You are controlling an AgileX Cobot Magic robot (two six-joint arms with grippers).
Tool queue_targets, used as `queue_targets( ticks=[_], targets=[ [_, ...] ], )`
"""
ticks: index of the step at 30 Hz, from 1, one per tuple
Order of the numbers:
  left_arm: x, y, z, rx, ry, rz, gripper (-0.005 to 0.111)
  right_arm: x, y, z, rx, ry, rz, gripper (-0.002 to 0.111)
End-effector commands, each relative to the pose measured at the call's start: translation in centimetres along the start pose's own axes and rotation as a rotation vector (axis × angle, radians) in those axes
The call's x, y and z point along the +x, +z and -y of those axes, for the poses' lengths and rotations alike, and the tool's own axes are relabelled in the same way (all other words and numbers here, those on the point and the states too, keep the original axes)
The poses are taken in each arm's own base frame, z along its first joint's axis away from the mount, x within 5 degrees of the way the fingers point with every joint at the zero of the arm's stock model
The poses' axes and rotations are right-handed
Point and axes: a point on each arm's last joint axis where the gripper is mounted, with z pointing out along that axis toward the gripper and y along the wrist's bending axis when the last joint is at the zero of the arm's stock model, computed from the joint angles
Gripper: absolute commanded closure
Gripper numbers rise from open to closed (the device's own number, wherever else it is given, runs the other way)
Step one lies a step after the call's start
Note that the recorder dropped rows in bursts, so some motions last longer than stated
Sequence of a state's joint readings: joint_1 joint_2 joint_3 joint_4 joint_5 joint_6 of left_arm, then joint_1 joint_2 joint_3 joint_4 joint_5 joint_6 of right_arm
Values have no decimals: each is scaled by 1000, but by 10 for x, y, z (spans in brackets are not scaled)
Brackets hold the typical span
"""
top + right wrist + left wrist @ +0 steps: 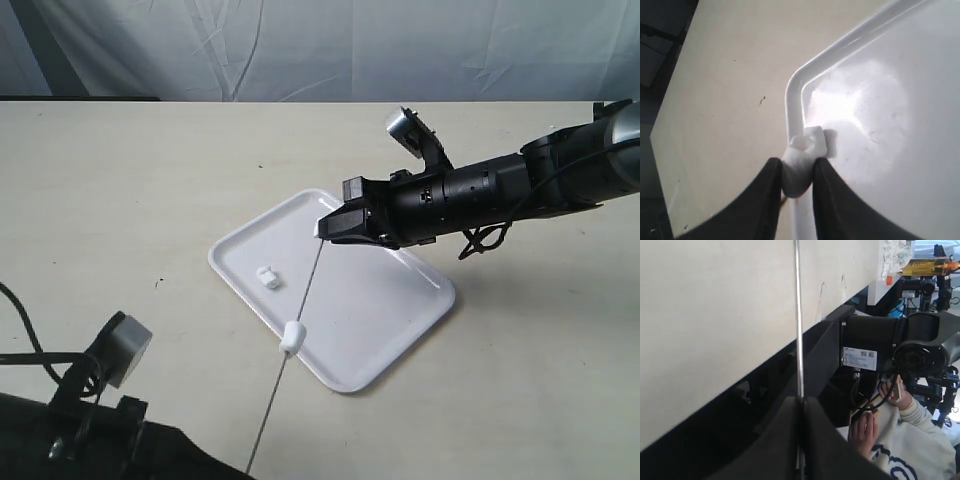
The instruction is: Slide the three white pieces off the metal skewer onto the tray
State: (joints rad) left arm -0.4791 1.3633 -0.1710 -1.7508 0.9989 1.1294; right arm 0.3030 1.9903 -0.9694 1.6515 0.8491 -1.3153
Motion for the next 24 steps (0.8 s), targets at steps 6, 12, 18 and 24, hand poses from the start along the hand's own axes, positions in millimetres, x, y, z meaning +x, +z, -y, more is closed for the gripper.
queue_targets(
  ticks=[6, 12, 18, 24],
  targets=[
    [17, -5, -3, 14, -5, -17, 107, -4, -2, 4, 72, -21, 29, 87],
    [-6, -4, -3, -103, 21, 84, 107, 1, -2, 3, 53, -74, -34, 69],
    [-37, -5, 14, -130, 60, 185, 107, 3, -2, 1, 36, -55, -47, 58],
    [-48, -6, 17, -166, 54, 239, 107, 2, -3, -13, -114, -9, -36, 58]
  ],
)
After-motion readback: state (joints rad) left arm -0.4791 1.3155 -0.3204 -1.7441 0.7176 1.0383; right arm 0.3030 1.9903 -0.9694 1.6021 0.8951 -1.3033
